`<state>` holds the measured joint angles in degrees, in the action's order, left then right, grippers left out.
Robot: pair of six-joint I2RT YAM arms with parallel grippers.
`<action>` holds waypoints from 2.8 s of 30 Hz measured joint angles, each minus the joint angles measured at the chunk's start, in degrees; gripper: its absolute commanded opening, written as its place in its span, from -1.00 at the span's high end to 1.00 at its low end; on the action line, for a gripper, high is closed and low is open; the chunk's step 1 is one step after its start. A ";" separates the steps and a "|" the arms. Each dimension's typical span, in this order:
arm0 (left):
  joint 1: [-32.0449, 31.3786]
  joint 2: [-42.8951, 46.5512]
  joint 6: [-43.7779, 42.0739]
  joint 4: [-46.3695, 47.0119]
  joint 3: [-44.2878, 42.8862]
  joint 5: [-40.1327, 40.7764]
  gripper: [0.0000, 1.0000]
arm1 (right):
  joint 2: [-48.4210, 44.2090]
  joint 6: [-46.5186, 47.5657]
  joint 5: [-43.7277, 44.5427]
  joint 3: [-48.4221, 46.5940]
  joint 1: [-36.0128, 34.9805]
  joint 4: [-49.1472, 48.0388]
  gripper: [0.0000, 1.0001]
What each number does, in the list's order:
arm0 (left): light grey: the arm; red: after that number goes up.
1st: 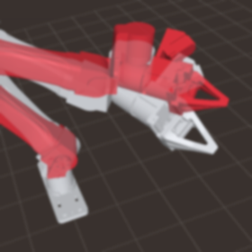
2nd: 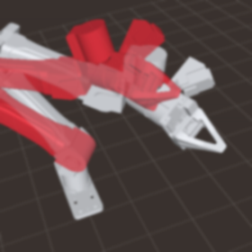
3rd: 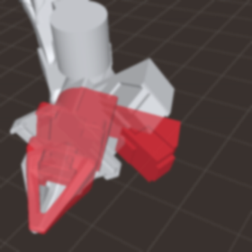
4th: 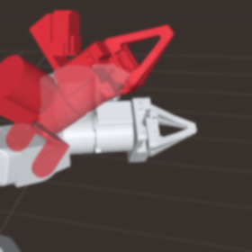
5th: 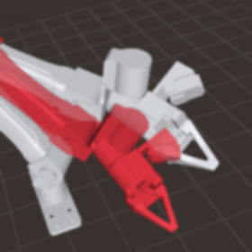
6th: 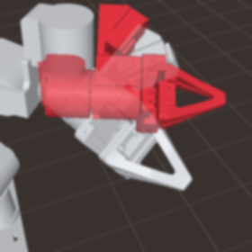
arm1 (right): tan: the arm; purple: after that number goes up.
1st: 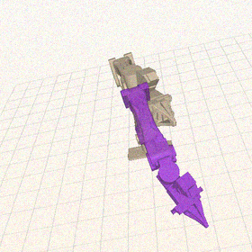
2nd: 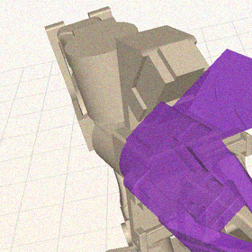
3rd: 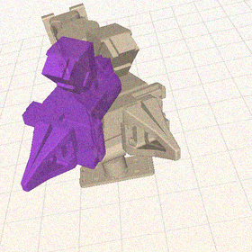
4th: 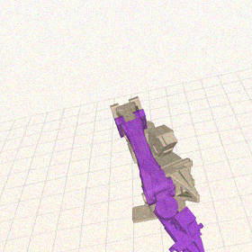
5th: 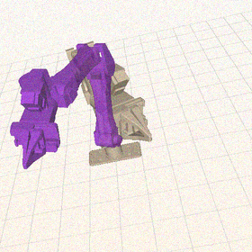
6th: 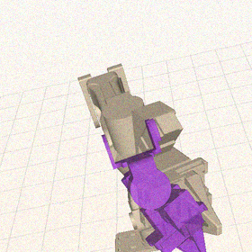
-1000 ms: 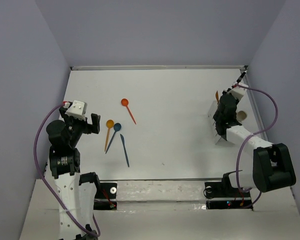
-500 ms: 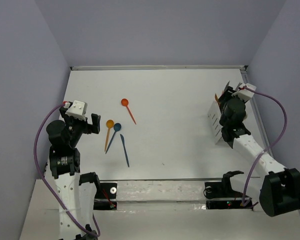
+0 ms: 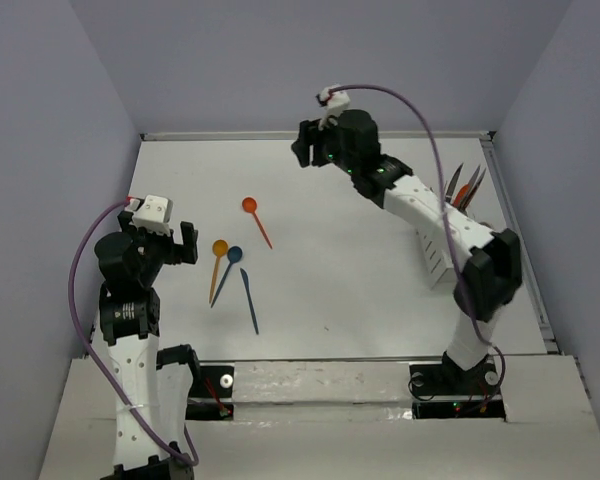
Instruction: Sort the eating utensils into containers
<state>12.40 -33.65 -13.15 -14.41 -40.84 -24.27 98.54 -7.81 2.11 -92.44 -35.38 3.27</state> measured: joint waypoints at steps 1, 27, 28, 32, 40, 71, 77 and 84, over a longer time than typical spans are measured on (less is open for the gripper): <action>0.13 0.02 0.04 0.00 0.00 0.55 -0.98 | 4.39 0.13 -1.77 -4.92 -0.72 2.47 -0.25; 0.94 3.37 0.09 0.04 0.02 0.94 -0.98 | 52.70 1.57 2.84 -45.44 -12.02 28.68 0.18; 0.96 3.39 0.09 0.04 0.02 0.85 -0.98 | 53.35 1.57 3.82 -46.45 -12.07 28.87 0.51; 1.18 3.61 0.09 0.04 0.02 0.55 -0.98 | 54.97 0.68 6.51 -48.81 -12.39 29.03 1.00; 1.20 4.13 0.04 0.02 0.02 0.46 -0.98 | 45.77 -6.47 14.80 -30.05 -13.44 20.20 1.00; 1.22 6.14 -0.35 0.02 0.07 -2.73 -0.98 | -42.03 -4.61 61.68 57.75 13.70 -22.80 1.00; 1.22 6.12 -0.76 0.02 0.07 -4.11 -0.98 | -43.45 -4.61 64.37 59.43 16.44 -23.04 1.00; 1.22 6.34 -1.22 0.02 0.09 -4.85 -0.98 | -41.42 -6.91 64.35 62.66 16.98 -20.92 1.00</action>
<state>13.63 -27.31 -14.37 -14.39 -40.75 -29.12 57.12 -14.72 66.46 -29.78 -18.39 -17.65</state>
